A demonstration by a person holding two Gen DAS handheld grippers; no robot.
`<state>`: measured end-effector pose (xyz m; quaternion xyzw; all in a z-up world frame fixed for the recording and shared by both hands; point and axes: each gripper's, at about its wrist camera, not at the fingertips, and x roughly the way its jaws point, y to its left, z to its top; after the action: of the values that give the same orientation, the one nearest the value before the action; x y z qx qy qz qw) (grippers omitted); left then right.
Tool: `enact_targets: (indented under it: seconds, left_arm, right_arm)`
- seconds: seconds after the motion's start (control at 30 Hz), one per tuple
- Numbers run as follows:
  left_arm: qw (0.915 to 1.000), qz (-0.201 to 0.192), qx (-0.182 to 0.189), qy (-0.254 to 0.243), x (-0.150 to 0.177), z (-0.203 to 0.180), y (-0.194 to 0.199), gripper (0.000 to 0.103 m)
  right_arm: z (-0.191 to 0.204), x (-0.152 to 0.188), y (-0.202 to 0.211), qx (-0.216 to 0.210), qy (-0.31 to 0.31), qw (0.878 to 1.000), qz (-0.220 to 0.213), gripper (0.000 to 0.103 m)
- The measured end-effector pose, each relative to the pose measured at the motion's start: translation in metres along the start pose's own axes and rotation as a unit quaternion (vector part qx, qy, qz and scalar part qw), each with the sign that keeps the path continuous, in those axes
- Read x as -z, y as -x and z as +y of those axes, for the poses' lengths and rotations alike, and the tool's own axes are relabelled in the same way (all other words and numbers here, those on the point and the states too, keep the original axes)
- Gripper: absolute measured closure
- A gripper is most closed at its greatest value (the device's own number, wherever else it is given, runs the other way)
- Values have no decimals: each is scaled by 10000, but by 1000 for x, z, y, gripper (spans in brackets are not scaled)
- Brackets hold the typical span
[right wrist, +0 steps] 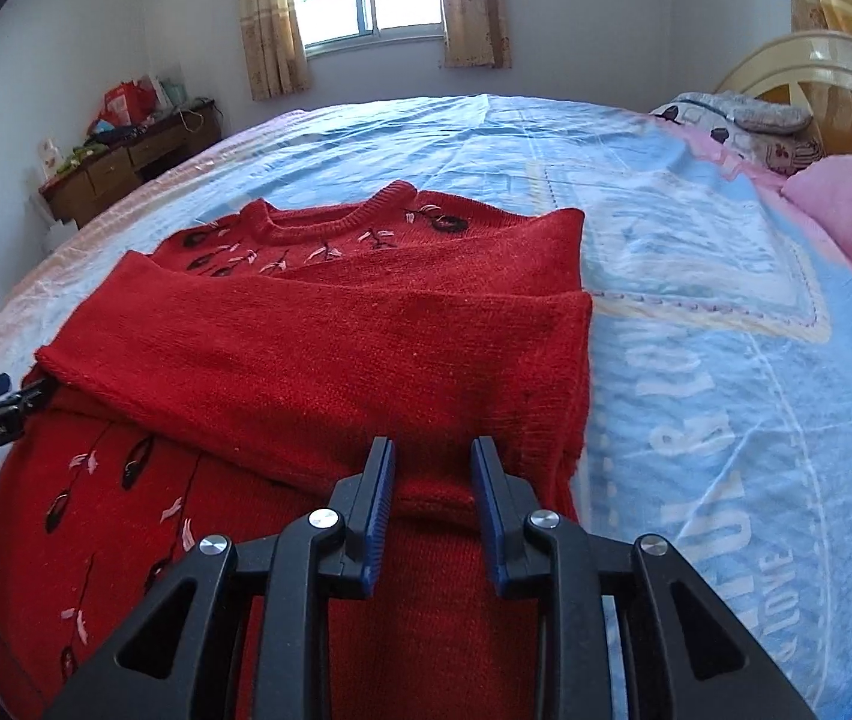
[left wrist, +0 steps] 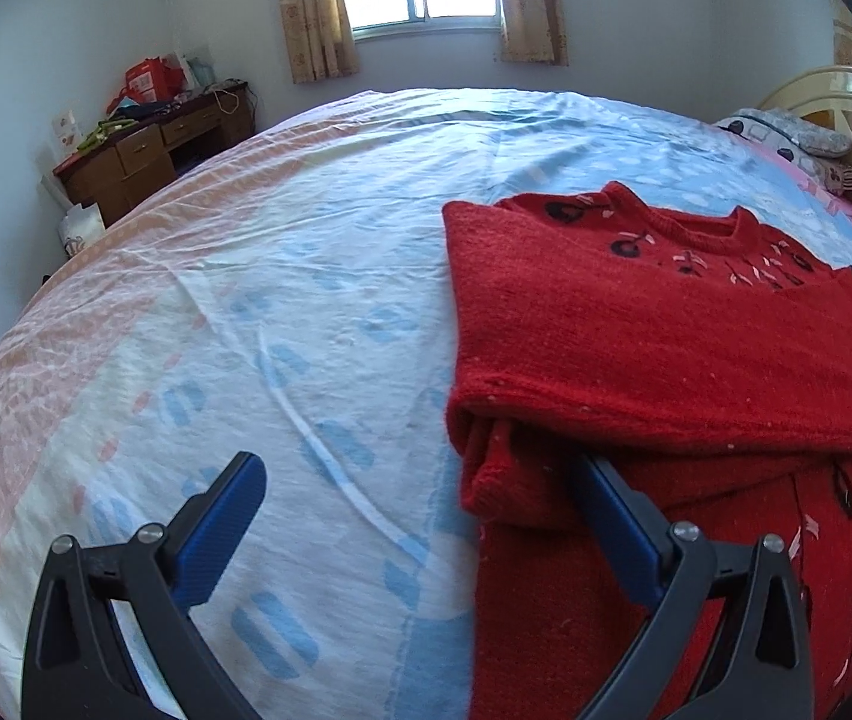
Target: Fold small clothes
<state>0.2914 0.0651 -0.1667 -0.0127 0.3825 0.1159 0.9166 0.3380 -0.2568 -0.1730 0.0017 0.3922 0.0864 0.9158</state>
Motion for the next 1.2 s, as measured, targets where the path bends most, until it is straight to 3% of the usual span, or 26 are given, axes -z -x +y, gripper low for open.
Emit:
enact_targets:
  seconds: [0.2, 0.6, 1.2]
  left_arm:
    - [9999, 56, 101, 24, -1, 1, 2, 0]
    - [9994, 16, 322, -158, 14, 3, 27, 0]
    - [9962, 30, 669, -565, 50, 0, 88, 0]
  right_arm:
    - [2, 0, 1, 37, 16, 10000, -47, 75]
    - [17, 9, 25, -30, 97, 9999, -25, 54]
    - [32, 61, 74, -132, 163, 9988, 435, 52]
